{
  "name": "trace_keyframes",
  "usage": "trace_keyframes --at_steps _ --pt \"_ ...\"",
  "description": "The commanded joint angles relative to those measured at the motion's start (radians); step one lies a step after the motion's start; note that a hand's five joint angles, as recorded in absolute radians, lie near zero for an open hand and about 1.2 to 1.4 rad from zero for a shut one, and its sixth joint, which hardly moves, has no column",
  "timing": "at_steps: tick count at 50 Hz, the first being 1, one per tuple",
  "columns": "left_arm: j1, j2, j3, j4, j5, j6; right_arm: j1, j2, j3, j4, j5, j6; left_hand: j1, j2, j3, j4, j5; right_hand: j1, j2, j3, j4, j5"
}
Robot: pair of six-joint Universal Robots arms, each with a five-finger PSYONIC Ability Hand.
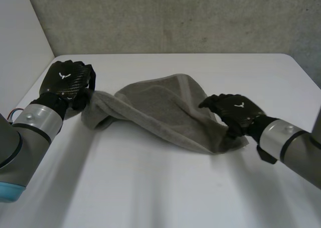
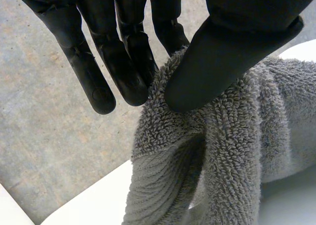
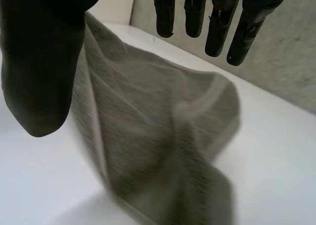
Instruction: Fold the towel.
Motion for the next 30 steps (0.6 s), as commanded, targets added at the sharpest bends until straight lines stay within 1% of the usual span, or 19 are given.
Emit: trace_keyframes --at_steps 1,2,3,5,6,8,14,17,18,19,20,21,22,23,24,25,27,28,30 --pt "-0.004 0.0 -0.013 -0.009 -0.002 -0.004 0.084 0.167 -0.108 0.004 0.0 0.224 0.251 0.182 0.181 0.178 0.207 -0.058 -0.071 -0.066 -0.081 -0.06" --pt "-0.004 0.0 -0.013 -0.009 -0.003 -0.004 0.11 0.215 -0.14 0.004 0.006 0.248 0.251 0.182 0.181 0.178 0.207 -0.058 -0.071 -0.066 -0.081 -0.06" --pt "-0.006 0.0 -0.013 -0.009 -0.003 -0.004 0.11 0.216 -0.14 0.004 0.006 0.248 0.251 0.182 0.181 0.178 0.207 -0.058 -0.071 -0.066 -0.081 -0.06" --pt "-0.009 0.0 -0.014 -0.009 -0.003 -0.004 0.135 0.304 -0.194 0.009 0.015 0.288 0.251 0.182 0.181 0.178 0.207 -0.058 -0.071 -0.066 -0.081 -0.06" --pt "-0.009 0.0 -0.013 -0.009 -0.003 -0.005 0.135 0.305 -0.194 0.009 0.015 0.288 0.251 0.182 0.181 0.178 0.207 -0.058 -0.071 -0.066 -0.081 -0.06" --pt "-0.009 0.001 -0.013 -0.009 -0.004 -0.005 0.148 0.38 -0.237 0.01 0.028 0.319 0.251 0.182 0.181 0.178 0.207 -0.058 -0.071 -0.066 -0.081 -0.06" --pt "-0.009 0.024 -0.013 -0.009 -0.004 -0.016 0.179 0.435 -0.278 0.01 0.051 0.339 0.251 0.182 0.181 0.178 0.207 -0.058 -0.071 -0.066 -0.081 -0.06" --pt "-0.009 0.038 -0.013 -0.009 -0.004 -0.033 0.185 0.457 -0.292 0.004 0.075 0.337 0.251 0.182 0.181 0.178 0.207 -0.058 -0.071 -0.066 -0.081 -0.06" --pt "-0.009 0.038 -0.013 -0.009 -0.004 -0.033 0.187 0.467 -0.298 0.004 0.1 0.336 0.251 0.182 0.181 0.178 0.207 -0.058 -0.071 -0.066 -0.081 -0.06" --pt "-0.009 0.046 -0.013 -0.009 -0.004 -0.042 0.187 0.468 -0.298 0.004 0.1 0.336 0.251 0.182 0.181 0.178 0.207 -0.058 -0.071 -0.066 -0.081 -0.06" --pt "-0.009 0.053 -0.013 -0.009 -0.004 -0.051 0.188 0.474 -0.304 0.002 0.121 0.334 0.251 0.182 0.181 0.178 0.207 -0.058 -0.071 -0.066 -0.081 -0.06" --pt "-0.009 0.053 -0.013 -0.009 -0.004 -0.051 0.19 0.477 -0.309 0.001 0.135 0.334 0.251 0.182 0.181 0.178 0.207 0.013 0.001 0.005 -0.01 0.011" --pt "-0.007 0.06 -0.013 -0.009 -0.004 -0.061 0.19 0.477 -0.309 0.001 0.135 0.334 0.251 0.182 0.181 0.178 0.207 0.013 0.001 0.006 -0.009 0.012" --pt "-0.007 0.06 -0.013 -0.009 -0.004 -0.061 0.19 0.477 -0.309 -0.008 0.144 0.336 0.251 0.182 0.181 0.178 0.207 0.153 0.141 0.145 0.13 0.152" --pt "-0.004 0.066 -0.013 -0.009 -0.004 -0.068 0.19 0.477 -0.304 -0.023 0.147 0.339 0.251 0.182 0.181 0.178 0.207 0.367 0.354 0.359 0.344 0.365" --pt "-0.004 0.066 -0.013 -0.009 -0.004 -0.068 0.19 0.477 -0.304 -0.024 0.147 0.339 0.251 0.182 0.181 0.178 0.207 0.369 0.357 0.361 0.346 0.367" --pt "0.003 0.07 -0.014 -0.009 -0.004 -0.071 0.185 0.468 -0.288 -0.062 0.149 0.342 0.251 0.182 0.181 0.178 0.207 0.661 0.649 0.653 0.638 0.66" --pt "0.003 0.07 -0.014 -0.009 -0.004 -0.071 0.185 0.468 -0.288 -0.062 0.149 0.342 0.251 0.182 0.181 0.178 0.207 0.662 0.65 0.655 0.639 0.661" --pt "0.005 0.072 -0.016 -0.009 -0.004 -0.071 0.179 0.454 -0.271 -0.08 0.149 0.342 0.251 0.182 0.181 0.178 0.207 0.94 0.928 0.932 0.917 0.938"
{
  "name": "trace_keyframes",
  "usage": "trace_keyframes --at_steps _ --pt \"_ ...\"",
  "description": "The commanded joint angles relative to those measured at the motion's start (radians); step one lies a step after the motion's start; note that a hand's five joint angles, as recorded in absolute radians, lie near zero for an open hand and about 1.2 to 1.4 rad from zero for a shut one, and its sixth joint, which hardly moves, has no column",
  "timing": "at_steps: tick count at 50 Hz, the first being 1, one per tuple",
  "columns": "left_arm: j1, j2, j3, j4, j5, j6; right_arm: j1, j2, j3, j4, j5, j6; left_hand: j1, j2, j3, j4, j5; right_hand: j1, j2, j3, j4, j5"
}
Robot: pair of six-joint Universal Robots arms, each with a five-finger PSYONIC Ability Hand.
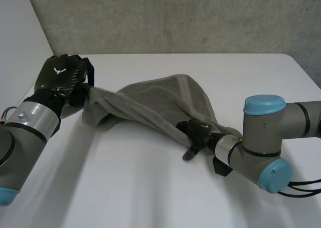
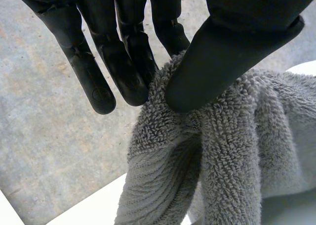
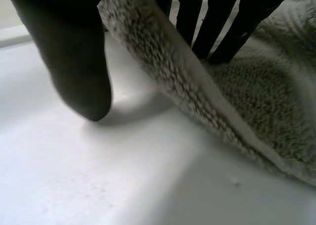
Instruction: Fold the towel.
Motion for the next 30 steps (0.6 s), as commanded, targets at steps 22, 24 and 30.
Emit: trace_keyframes --at_steps 22,24,30 --pt "0.032 0.096 -0.082 -0.029 0.014 -0.002 -0.134 -0.434 0.089 0.184 -0.071 -0.486 0.251 0.181 0.181 0.178 0.207 0.633 0.642 0.778 0.759 0.625" --pt "0.032 0.093 -0.096 -0.051 0.015 0.001 -0.146 -0.437 0.068 0.285 -0.078 -0.572 0.251 0.181 0.181 0.178 0.207 0.633 0.642 0.778 0.759 0.625" --pt "0.024 0.053 -0.113 -0.055 0.018 0.004 -0.149 -0.405 0.02 0.393 -0.078 -0.637 0.251 0.181 0.181 0.178 0.207 0.633 0.642 0.778 0.759 0.625"
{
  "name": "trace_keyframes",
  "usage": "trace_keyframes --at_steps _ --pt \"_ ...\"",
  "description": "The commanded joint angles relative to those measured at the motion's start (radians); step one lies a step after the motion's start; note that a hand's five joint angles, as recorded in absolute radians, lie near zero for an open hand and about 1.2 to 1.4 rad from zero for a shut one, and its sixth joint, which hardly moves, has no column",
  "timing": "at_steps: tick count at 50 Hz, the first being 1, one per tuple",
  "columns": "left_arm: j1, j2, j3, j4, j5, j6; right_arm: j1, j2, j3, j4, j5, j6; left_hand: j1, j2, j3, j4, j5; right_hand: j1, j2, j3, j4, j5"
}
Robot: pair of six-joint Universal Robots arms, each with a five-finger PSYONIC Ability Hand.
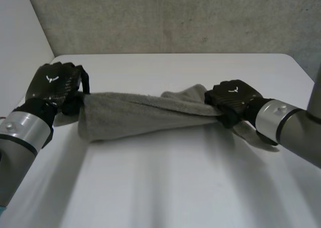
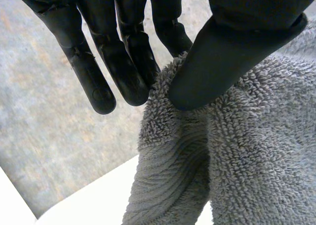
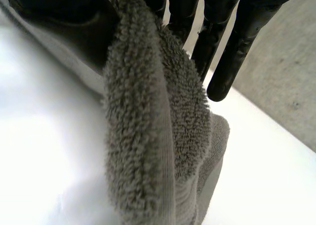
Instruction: Fold the towel.
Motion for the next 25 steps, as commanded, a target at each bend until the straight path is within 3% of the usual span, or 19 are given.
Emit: trace_keyframes --at_steps 1,5,11,13,14,16,17,18,19,21,24,25 --pt "-0.006 -0.083 -0.016 -0.012 0.003 0.006 -0.011 0.074 -0.069 0.163 -0.006 -0.101 0.251 0.181 0.181 0.178 0.203 0.061 0.092 0.71 0.638 0.04" --pt "-0.011 -0.192 0.026 -0.009 0.001 0.015 0.002 0.188 -0.184 0.227 0.005 -0.162 0.251 0.181 0.181 0.178 0.203 0.061 0.092 0.71 0.638 0.04" --pt "-0.02 -0.396 0.265 -0.004 -0.008 0.129 0.006 0.277 -0.378 0.192 0.014 -0.193 0.251 0.181 0.181 0.178 0.203 0.061 0.092 0.71 0.638 0.04" --pt "-0.025 -0.439 0.357 -0.001 -0.014 0.159 0.008 0.325 -0.527 0.064 0.025 -0.191 0.251 0.181 0.181 0.178 0.203 0.061 0.092 0.71 0.638 0.04" --pt "-0.035 -0.476 0.456 0.002 -0.017 0.179 0.008 0.325 -0.528 0.063 0.025 -0.191 0.251 0.181 0.181 0.178 0.203 0.061 0.092 0.71 0.638 0.04" --pt "-0.049 -0.507 0.57 0.008 -0.028 0.19 0.008 0.323 -0.586 -0.187 0.028 -0.193 0.251 0.181 0.181 0.178 0.203 0.061 0.092 0.71 0.638 0.04" --pt "-0.054 -0.52 0.652 0.023 -0.049 0.19 0.008 0.323 -0.586 -0.188 0.028 -0.193 0.251 0.181 0.181 0.178 0.203 0.061 0.092 0.71 0.638 0.04" --pt "-0.057 -0.524 0.739 0.063 -0.089 0.187 0.012 0.314 -0.58 -0.351 0.033 -0.182 0.251 0.181 0.181 0.178 0.203 0.061 0.092 0.71 0.638 0.04" --pt "-0.057 -0.524 0.74 0.063 -0.089 0.187 0.012 0.314 -0.58 -0.352 0.033 -0.182 0.251 0.181 0.181 0.178 0.203 0.061 0.092 0.71 0.638 0.04" --pt "-0.061 -0.518 0.824 0.23 -0.169 0.181 0.025 0.249 -0.53 -0.627 0.04 -0.133 0.251 0.181 0.181 0.178 0.203 0.061 0.092 0.71 0.638 0.04" --pt "-0.063 -0.505 0.829 0.33 -0.195 0.179 0.035 0.141 -0.464 -0.74 0.037 -0.055 0.251 0.181 0.181 0.178 0.203 0.061 0.092 0.71 0.638 0.04" --pt "-0.063 -0.478 0.826 0.435 -0.216 0.181 0.035 0.141 -0.464 -0.74 0.037 -0.055 0.251 0.181 0.181 0.178 0.203 0.061 0.092 0.71 0.638 0.04"
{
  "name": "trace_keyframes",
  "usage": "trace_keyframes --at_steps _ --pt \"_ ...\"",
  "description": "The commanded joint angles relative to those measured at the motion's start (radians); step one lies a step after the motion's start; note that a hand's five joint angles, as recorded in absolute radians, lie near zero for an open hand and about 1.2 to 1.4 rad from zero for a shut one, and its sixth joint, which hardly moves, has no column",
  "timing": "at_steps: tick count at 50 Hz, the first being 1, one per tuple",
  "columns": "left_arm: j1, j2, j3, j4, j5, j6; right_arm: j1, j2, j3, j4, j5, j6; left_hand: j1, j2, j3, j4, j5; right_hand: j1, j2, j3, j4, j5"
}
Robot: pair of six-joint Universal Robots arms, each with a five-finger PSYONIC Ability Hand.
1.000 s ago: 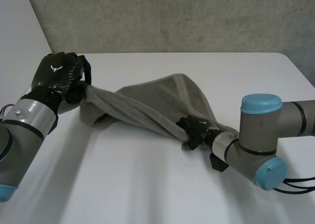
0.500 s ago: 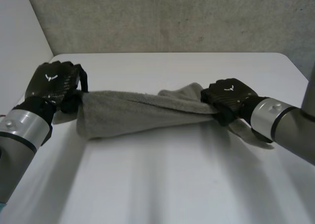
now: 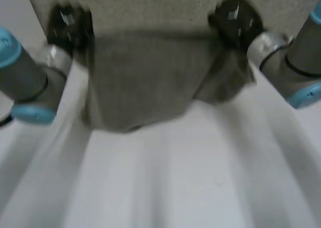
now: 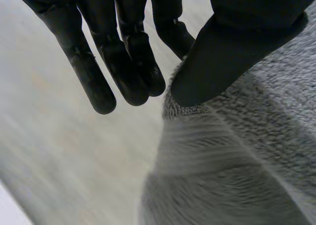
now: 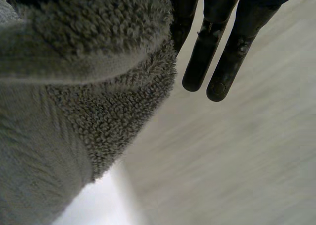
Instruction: Fold the towel.
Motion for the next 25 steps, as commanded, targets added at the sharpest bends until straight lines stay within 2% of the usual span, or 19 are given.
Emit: trace_keyframes --at_steps 1,5,8,10,13,17,25 --pt "-0.008 0.077 0.097 0.405 -0.119 -0.008 0.015 -0.188 0.117 -0.369 -0.003 0.156 0.251 0.179 0.18 0.177 0.196 0.061 0.084 0.71 0.638 0.04" --pt "-0.003 0.122 0.029 0.426 -0.117 -0.008 0.005 -0.185 0.122 -0.292 -0.016 0.225 0.251 0.179 0.18 0.177 0.196 0.061 0.084 0.71 0.638 0.04" --pt "-0.008 0.117 -0.045 0.413 -0.116 -0.003 0.002 -0.183 0.122 -0.234 -0.029 0.225 0.251 0.179 0.18 0.177 0.196 0.061 0.084 0.71 0.638 0.04" --pt "-0.01 0.113 -0.088 0.406 -0.114 -0.003 0.001 -0.165 0.12 -0.124 -0.057 0.225 0.251 0.179 0.18 0.177 0.196 0.061 0.084 0.71 0.638 0.04" --pt "0.0 0.11 -0.2 0.386 -0.108 0.0 -0.001 -0.121 0.131 -0.046 -0.08 0.224 0.251 0.179 0.18 0.177 0.196 0.061 0.084 0.71 0.638 0.04" --pt "0.003 0.067 -0.347 0.383 -0.077 0.003 0.002 -0.076 0.163 0.006 -0.092 0.222 0.251 0.179 0.18 0.177 0.196 0.061 0.084 0.71 0.638 0.04" --pt "0.004 -0.048 -0.496 0.364 -0.042 0.009 0.013 0.093 0.264 0.103 -0.079 0.102 0.251 0.179 0.18 0.177 0.196 0.061 0.084 0.71 0.638 0.04"
